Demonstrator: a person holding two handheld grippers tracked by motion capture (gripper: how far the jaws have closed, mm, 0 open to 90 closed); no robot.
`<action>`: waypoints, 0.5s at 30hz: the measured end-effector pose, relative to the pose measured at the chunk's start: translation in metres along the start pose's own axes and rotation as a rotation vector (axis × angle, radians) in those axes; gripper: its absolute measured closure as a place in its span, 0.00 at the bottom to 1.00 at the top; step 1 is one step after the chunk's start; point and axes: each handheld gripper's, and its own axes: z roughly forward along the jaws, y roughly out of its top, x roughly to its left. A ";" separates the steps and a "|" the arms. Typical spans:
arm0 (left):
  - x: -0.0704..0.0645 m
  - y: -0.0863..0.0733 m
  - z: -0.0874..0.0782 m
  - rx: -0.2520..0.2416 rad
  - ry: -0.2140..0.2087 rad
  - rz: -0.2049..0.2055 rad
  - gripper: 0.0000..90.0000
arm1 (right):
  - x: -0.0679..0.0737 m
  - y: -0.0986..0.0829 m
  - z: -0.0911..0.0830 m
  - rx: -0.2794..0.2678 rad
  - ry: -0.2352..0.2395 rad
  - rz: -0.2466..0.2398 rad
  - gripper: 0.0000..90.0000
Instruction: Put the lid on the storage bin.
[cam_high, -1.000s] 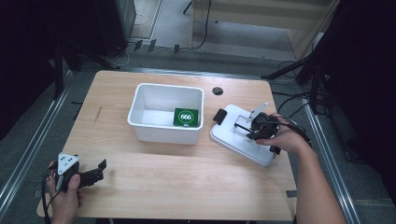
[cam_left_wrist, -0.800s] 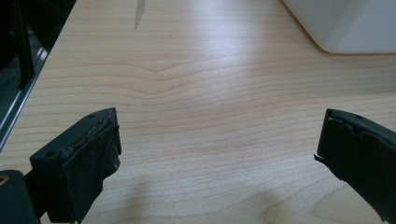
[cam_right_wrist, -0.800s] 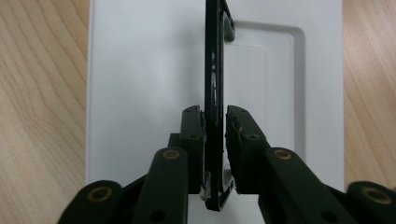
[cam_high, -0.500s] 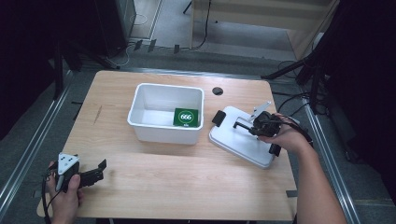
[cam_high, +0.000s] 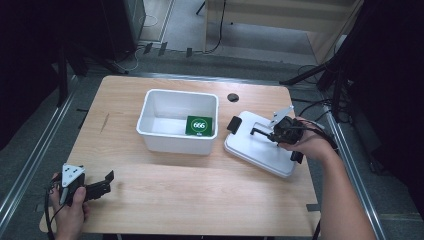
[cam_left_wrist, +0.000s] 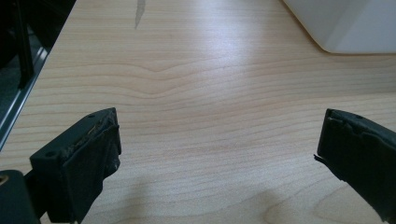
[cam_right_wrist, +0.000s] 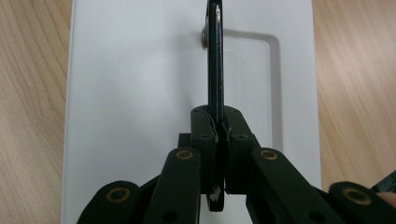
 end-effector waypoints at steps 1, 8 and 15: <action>0.000 0.000 0.000 -0.001 0.000 0.000 0.00 | -0.001 0.001 -0.002 0.002 -0.003 -0.005 0.95; 0.000 0.000 0.000 0.000 -0.002 0.001 0.00 | -0.005 0.008 -0.017 -0.003 -0.014 -0.025 0.95; 0.000 0.000 0.000 0.000 -0.002 0.001 0.00 | -0.009 0.014 -0.033 -0.016 -0.027 -0.031 0.95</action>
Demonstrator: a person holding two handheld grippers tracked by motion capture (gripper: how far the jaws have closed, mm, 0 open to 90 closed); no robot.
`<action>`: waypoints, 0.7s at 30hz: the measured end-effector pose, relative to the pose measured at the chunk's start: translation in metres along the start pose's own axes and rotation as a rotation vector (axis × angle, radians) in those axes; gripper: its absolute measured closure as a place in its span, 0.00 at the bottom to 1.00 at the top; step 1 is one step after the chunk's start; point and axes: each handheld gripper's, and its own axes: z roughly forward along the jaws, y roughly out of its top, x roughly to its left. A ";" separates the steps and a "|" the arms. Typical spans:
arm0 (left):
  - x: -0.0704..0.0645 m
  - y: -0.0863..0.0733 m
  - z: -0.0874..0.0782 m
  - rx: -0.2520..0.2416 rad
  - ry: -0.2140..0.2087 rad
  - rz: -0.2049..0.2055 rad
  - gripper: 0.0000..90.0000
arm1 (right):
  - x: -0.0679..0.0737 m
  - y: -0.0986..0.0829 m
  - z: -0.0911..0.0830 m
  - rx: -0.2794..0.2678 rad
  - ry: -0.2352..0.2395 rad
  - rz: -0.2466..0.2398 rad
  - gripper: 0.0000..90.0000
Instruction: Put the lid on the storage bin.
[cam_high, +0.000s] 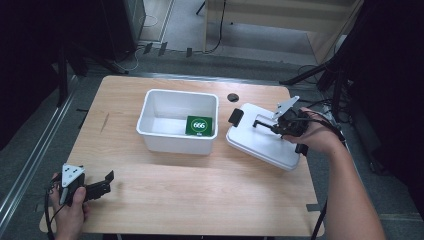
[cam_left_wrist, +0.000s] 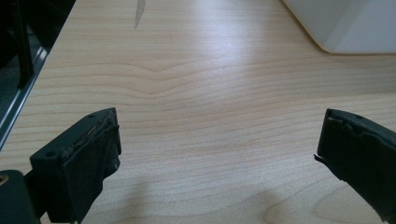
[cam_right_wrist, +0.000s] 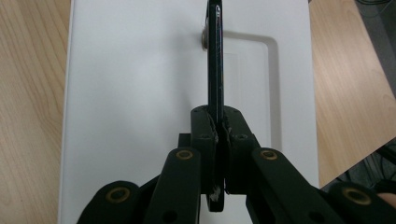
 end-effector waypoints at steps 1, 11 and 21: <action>0.000 0.000 0.000 0.000 0.000 0.000 0.00 | -0.001 0.001 -0.002 -0.006 -0.002 -0.003 0.95; 0.000 0.000 0.000 0.000 0.003 0.003 0.00 | -0.008 0.011 -0.026 -0.026 -0.016 -0.026 0.95; 0.000 0.000 0.000 0.000 0.002 0.002 0.00 | -0.012 0.028 -0.047 -0.059 -0.029 -0.068 0.95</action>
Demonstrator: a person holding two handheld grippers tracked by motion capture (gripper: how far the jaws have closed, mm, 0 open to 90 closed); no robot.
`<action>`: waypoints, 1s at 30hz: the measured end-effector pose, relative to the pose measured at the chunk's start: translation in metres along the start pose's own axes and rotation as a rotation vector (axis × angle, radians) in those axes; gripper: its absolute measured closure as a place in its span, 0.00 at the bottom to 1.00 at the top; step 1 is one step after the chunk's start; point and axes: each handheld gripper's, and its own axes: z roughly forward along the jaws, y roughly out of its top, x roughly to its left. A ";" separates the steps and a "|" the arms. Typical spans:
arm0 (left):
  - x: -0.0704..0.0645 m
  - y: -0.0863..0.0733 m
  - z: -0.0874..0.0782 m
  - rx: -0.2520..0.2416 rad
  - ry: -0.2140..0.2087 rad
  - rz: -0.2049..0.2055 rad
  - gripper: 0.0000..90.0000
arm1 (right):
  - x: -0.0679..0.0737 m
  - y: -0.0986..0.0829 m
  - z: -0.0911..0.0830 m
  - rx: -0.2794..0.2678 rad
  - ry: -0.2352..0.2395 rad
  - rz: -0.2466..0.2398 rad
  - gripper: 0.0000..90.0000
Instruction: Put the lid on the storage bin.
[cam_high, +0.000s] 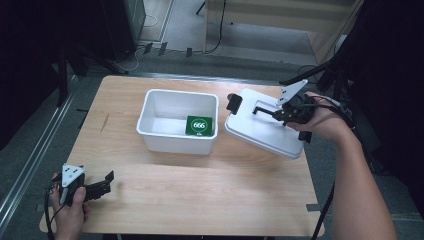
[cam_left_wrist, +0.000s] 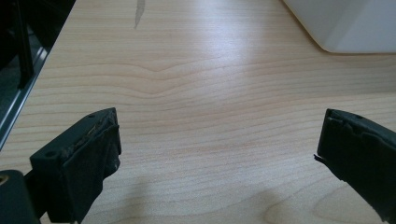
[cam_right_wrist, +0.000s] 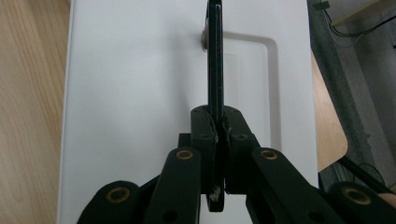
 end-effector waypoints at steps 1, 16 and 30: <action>0.000 0.000 0.000 0.000 0.000 0.000 0.00 | 0.000 0.002 -0.001 -0.003 -0.001 -0.005 0.95; 0.001 0.000 0.000 -0.001 -0.002 0.001 0.00 | 0.002 0.034 -0.006 -0.042 0.014 -0.052 0.95; -0.002 -0.001 -0.002 -0.029 0.009 0.021 0.00 | 0.010 0.072 0.003 -0.073 0.045 -0.104 0.95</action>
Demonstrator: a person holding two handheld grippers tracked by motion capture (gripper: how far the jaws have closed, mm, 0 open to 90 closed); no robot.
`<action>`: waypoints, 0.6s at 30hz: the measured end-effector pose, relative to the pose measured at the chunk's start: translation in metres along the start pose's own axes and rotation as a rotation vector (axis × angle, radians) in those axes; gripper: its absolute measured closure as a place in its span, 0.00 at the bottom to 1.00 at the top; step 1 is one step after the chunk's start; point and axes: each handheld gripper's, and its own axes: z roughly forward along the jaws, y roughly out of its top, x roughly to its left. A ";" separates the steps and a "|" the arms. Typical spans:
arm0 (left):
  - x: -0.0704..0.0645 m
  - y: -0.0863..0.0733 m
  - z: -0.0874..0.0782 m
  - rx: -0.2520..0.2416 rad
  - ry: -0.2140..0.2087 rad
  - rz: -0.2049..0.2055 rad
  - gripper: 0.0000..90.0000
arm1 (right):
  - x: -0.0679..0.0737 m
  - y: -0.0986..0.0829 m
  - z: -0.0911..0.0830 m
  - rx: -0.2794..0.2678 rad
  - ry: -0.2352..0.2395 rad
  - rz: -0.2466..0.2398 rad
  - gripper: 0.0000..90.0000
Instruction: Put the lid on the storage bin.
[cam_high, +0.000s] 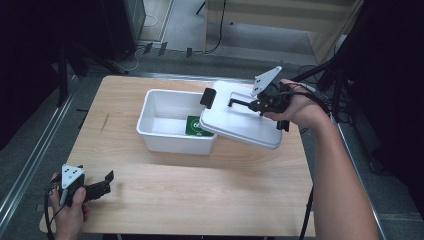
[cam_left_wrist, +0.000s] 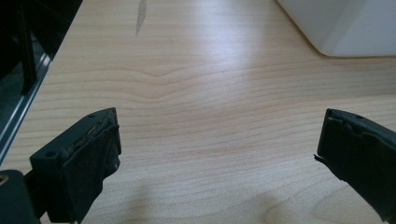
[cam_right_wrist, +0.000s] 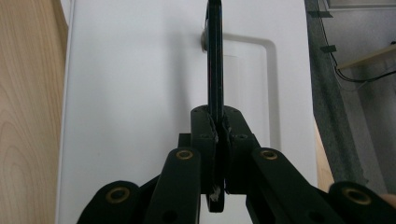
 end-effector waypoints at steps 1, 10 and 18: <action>-0.001 0.000 0.000 -0.004 0.007 0.006 0.00 | 0.001 0.003 0.002 -0.001 0.002 -0.002 0.95; -0.002 -0.001 0.000 -0.009 0.006 0.010 0.00 | 0.004 0.027 0.012 -0.009 0.025 -0.031 0.95; -0.002 0.000 0.000 -0.009 0.006 0.009 0.00 | 0.005 0.051 0.024 -0.020 0.043 -0.062 0.95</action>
